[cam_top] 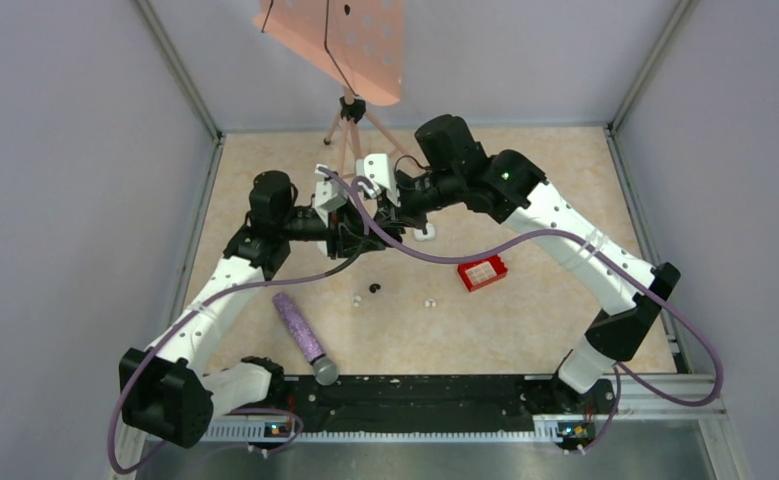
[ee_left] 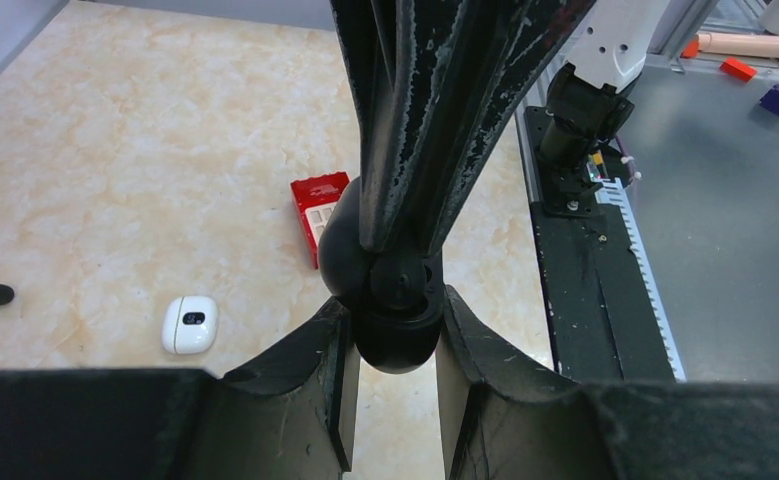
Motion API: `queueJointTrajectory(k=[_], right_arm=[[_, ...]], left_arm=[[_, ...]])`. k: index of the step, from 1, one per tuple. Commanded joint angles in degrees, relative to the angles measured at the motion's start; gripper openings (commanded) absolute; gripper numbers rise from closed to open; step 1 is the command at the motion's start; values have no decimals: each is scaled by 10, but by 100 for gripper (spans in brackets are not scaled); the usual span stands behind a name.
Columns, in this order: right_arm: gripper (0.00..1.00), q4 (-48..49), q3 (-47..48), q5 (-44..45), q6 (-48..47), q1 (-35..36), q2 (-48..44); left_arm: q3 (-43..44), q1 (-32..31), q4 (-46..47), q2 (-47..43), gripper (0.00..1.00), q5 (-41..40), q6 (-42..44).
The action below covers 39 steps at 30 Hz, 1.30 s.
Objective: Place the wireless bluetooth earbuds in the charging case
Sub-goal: Place the earbud in the charging case.
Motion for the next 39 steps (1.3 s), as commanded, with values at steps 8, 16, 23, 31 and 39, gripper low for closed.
queueJointTrajectory(k=[8,16,23,31,39], right_arm=[[0,-13,-39,35,-10,7,-24],[0,-12,-51,21,-13,1,-37],[0,-13,-60,17,-22,1,-43],[0,-12,-57,11,-17,1,-36],[0,13,-50,22,9,2,-24]], left_arm=[[0,-3,47,-23,0,19,1],[0,-3,43,-23,0,23,-1],[1,-3,49,-22,0,21,-11],[1,-3,59,-20,0,20,-20],[2,-3,71,-18,0,23,-32]])
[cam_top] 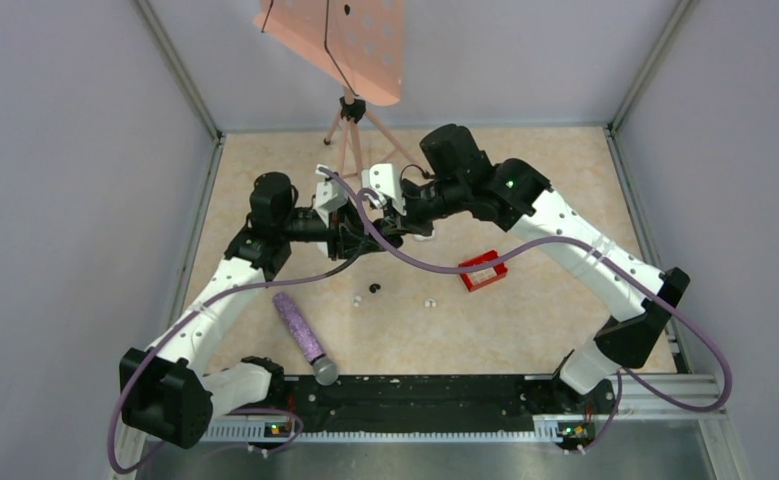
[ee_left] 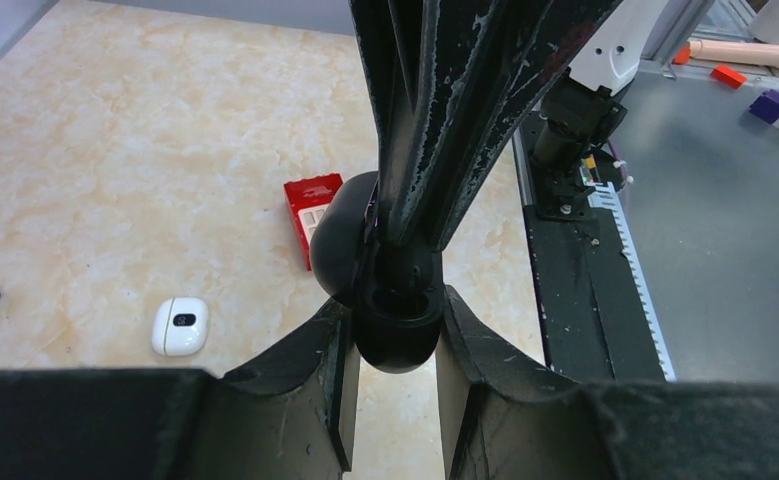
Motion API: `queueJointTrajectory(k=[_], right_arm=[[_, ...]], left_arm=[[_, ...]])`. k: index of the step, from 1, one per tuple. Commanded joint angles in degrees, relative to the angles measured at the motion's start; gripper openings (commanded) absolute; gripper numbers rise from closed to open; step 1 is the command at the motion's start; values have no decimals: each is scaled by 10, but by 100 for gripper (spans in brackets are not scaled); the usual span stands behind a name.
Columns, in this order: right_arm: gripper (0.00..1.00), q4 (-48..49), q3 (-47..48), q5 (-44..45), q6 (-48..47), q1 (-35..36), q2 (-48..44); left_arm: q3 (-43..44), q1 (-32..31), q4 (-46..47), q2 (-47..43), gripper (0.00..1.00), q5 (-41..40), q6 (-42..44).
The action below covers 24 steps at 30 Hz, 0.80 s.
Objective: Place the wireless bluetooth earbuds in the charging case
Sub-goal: Place the earbud in the charging case.
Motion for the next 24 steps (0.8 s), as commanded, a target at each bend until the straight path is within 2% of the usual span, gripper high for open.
queueJointTrajectory(k=[1,14,19,24], right_arm=[[0,4,10,10,23,4,11],[2,17,19,18,35,10,25],[13,23,21,25,50,12,25],[10,21,22,25,53,12,14]], left_arm=[[10,-1,54,-16,0,23,-9],[4,-4,66,-11,0,17,-11],[-1,-5,70,-10,0,10,-13],[-6,-5,68,-12,0,5,-12]])
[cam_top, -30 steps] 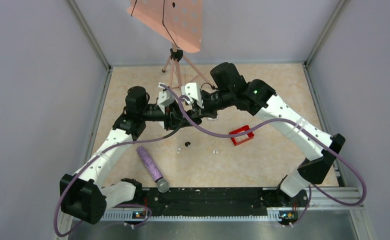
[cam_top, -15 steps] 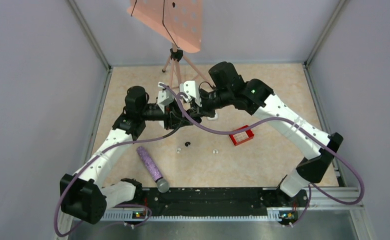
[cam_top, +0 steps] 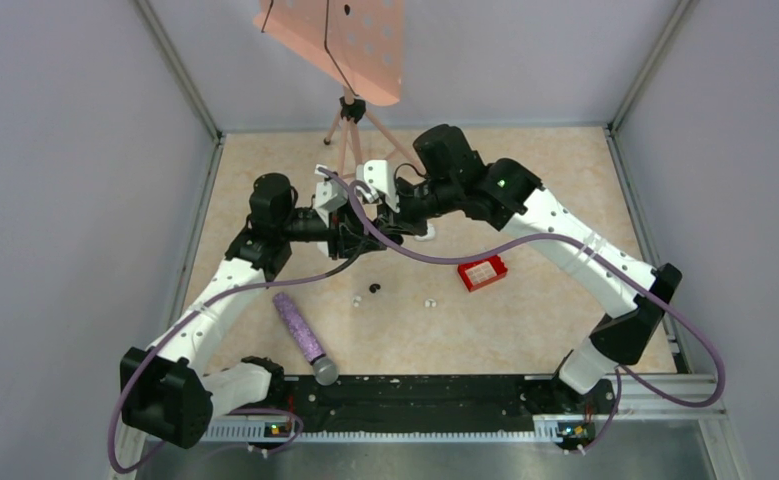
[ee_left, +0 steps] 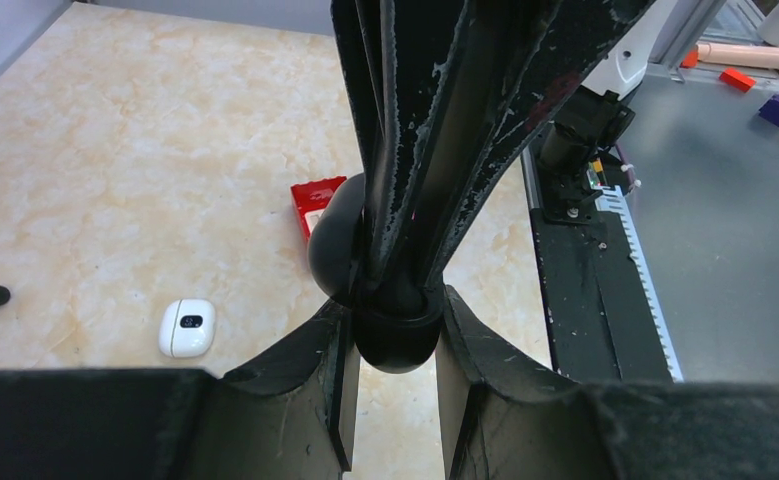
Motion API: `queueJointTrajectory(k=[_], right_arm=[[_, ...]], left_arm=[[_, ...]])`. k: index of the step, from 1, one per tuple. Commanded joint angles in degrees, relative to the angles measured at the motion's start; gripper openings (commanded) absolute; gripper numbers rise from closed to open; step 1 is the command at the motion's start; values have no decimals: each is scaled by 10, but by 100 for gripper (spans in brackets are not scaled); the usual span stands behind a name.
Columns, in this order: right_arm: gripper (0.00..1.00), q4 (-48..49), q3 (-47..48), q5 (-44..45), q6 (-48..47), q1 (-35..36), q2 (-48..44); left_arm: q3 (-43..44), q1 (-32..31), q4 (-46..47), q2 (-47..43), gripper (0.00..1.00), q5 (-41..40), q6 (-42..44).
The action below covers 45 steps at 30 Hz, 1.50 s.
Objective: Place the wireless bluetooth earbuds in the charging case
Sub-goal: Place the earbud in the charging case, then open the charging case.
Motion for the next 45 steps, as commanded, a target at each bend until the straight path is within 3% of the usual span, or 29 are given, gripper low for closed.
queueJointTrajectory(k=[1,8,14,19,24,27,35,45], right_arm=[[12,2,16,17,9,8,-4],[39,0,69,-12,56,-3,-24],[48,-2,72,-77,104,-43,-64],[49,30,-3,-73,154,-101,-111],[46,110,-167,-1,189,-142,-169],[46,137,-219,-46,176,-142,-180],[57,204,-207,-210,244,-140,-111],[58,235,-151,-240,259,-113,-36]], left_arm=[[0,-4,48,-12,0,10,-2],[0,-3,45,-12,0,8,-3],[0,-3,48,-10,0,7,-8],[0,2,52,-10,0,1,-28],[5,16,26,-21,0,-12,-42],[-7,30,29,-38,0,-25,-89],[-29,35,-9,-67,0,-13,-52],[-12,34,5,-52,0,-2,-42]])
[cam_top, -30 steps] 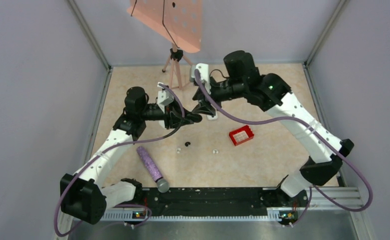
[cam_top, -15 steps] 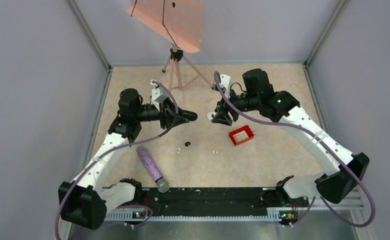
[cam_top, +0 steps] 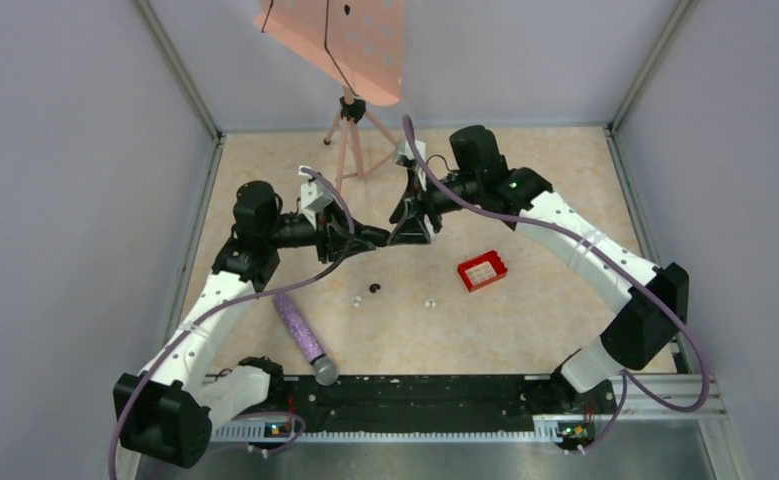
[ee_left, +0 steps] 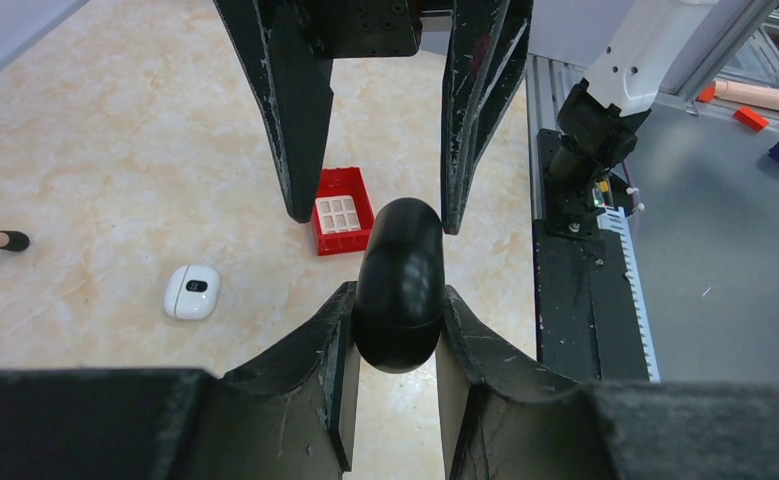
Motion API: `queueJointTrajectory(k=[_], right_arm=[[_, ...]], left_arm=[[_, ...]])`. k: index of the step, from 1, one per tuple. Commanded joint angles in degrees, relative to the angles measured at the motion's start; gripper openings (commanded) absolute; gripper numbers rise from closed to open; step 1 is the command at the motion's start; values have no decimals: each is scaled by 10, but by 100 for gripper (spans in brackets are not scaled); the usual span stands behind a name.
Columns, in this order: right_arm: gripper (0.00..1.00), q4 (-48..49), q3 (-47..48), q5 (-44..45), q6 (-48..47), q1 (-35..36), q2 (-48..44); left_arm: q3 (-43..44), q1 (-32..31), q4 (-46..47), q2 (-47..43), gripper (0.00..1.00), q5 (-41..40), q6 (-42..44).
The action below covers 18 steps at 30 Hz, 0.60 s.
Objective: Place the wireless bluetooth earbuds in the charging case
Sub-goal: Open the charging case.
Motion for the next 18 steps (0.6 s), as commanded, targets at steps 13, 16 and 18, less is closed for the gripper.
queueJointTrajectory(k=[13,16,18], right_arm=[[51,65,34,114,44,9,14],[51,79,47,111,65,-10,15],[50,78,61,109,65,-14,17]], left_arm=[[13,0,50,8,0,40,-23],[4,0,46,5,0,42,-13],[0,0,43,3,0,39,-10]])
